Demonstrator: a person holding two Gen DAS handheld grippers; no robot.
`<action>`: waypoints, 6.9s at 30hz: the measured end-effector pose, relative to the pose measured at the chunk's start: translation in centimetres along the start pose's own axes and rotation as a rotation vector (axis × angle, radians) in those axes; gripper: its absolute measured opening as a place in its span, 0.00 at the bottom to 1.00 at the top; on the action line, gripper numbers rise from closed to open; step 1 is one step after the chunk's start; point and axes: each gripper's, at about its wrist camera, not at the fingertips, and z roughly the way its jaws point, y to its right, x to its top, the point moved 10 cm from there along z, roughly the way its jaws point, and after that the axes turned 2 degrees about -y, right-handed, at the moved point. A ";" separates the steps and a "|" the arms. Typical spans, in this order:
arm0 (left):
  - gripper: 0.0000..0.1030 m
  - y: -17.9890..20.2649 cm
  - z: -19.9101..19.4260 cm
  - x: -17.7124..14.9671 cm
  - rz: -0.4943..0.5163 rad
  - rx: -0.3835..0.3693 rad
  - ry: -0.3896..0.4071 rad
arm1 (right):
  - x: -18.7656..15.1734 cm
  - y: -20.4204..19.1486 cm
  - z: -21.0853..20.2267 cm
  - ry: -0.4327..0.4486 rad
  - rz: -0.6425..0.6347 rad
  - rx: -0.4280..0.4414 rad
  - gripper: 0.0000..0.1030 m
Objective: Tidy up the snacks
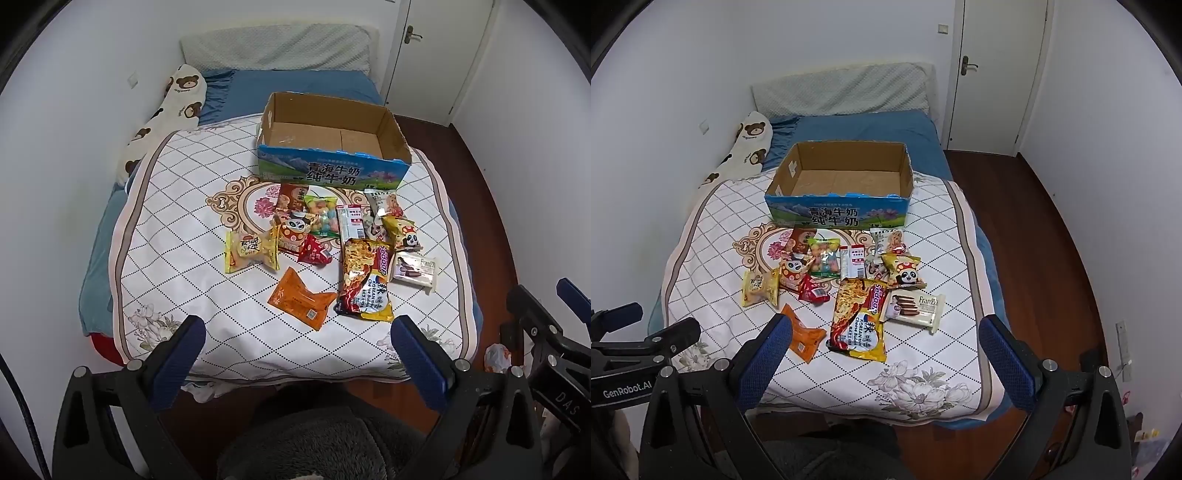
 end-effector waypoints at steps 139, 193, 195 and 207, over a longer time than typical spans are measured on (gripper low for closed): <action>0.53 -2.2 28.0 1.1 -0.114 -0.059 -0.454 | -13.6 -8.5 40.5 -0.655 0.127 0.067 0.87; 0.48 4.9 24.8 38.9 -0.014 -0.112 -0.324 | 29.6 -5.4 43.5 -0.321 0.120 0.239 0.81; 0.48 4.9 26.7 39.4 -0.015 -0.102 -0.356 | 30.0 -6.0 45.9 -0.351 0.109 0.232 0.81; 0.77 5.8 30.7 40.7 0.038 -0.068 -0.405 | 28.8 -7.7 55.6 -0.511 0.067 0.220 0.96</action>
